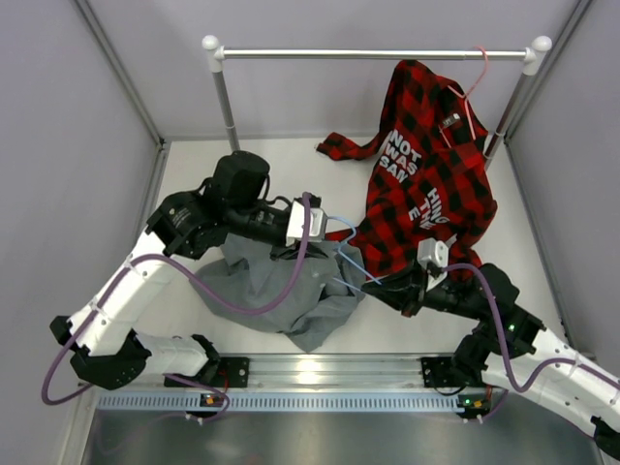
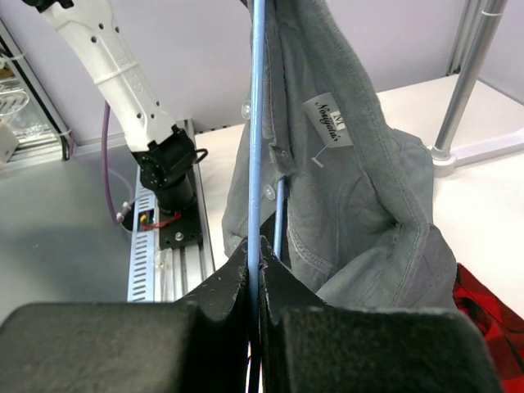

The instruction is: Place the shirt on the hanger

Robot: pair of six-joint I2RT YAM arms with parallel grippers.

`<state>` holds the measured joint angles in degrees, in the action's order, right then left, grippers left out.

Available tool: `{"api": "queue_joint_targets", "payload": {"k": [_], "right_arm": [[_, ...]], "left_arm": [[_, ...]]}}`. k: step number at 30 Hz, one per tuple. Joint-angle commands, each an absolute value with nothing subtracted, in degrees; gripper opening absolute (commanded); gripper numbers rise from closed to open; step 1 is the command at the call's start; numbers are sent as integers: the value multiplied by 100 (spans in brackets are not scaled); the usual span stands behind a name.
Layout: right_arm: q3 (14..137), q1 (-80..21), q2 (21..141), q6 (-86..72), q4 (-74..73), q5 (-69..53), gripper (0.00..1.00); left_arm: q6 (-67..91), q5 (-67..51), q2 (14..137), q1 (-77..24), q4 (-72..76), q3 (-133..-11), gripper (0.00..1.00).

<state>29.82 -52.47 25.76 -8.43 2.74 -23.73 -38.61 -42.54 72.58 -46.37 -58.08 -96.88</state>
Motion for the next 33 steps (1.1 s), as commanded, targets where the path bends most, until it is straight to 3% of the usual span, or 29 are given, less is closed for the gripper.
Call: {"api": "queue_joint_targets", "payload": {"k": [1,6,9,10,14,17,18,21,26,27,28,31,33], "right_arm": [[3349,-5317,2575,-677,264,-2364,0],[3331,-5317,2356,-686,351,-2355,0],[3357,-5317,2320,-703,413,-2390,0],[3357,-5317,2346,-712,439,-2443,0],[3375,-5317,2610,-729,615,-2689,0],[3393,-5326,2865,-765,826,-2839,0],[3401,-5317,2944,-782,948,-2882,0],[3410,-5317,3006,-809,1081,-2900,0],[3410,-5317,2875,-809,1002,-2620,0],[3393,-5317,2813,-817,932,-2289,4],[3384,-5326,2743,-826,679,-2033,38],[3270,-5317,2225,-993,230,-681,86],[3199,-5326,1742,-1370,-278,502,94]], "left_arm": [[-4157,-4588,7321,-4684,-6047,-9870,28],[-4210,-4728,7365,-4693,-6178,-9747,27],[-4324,-4965,7392,-4693,-6249,-9738,2],[-4376,-5027,7400,-4693,-6249,-9756,0],[-4360,-5299,7488,-4693,-6258,-9896,0],[-4281,-5467,7541,-4693,-6258,-10028,13],[-4263,-5475,7550,-4693,-6258,-10046,13],[-4280,-5379,7515,-4693,-6249,-10020,0],[-4289,-4827,7374,-4693,-6197,-9914,0],[-4185,-4651,7339,-4693,-6066,-9888,0],[-3705,-4354,7208,-4693,-5830,-9844,0],[-2825,-2921,6805,-4685,-4818,-9388,0],[-2350,-2191,6619,-4693,-4485,-9124,0]]}}
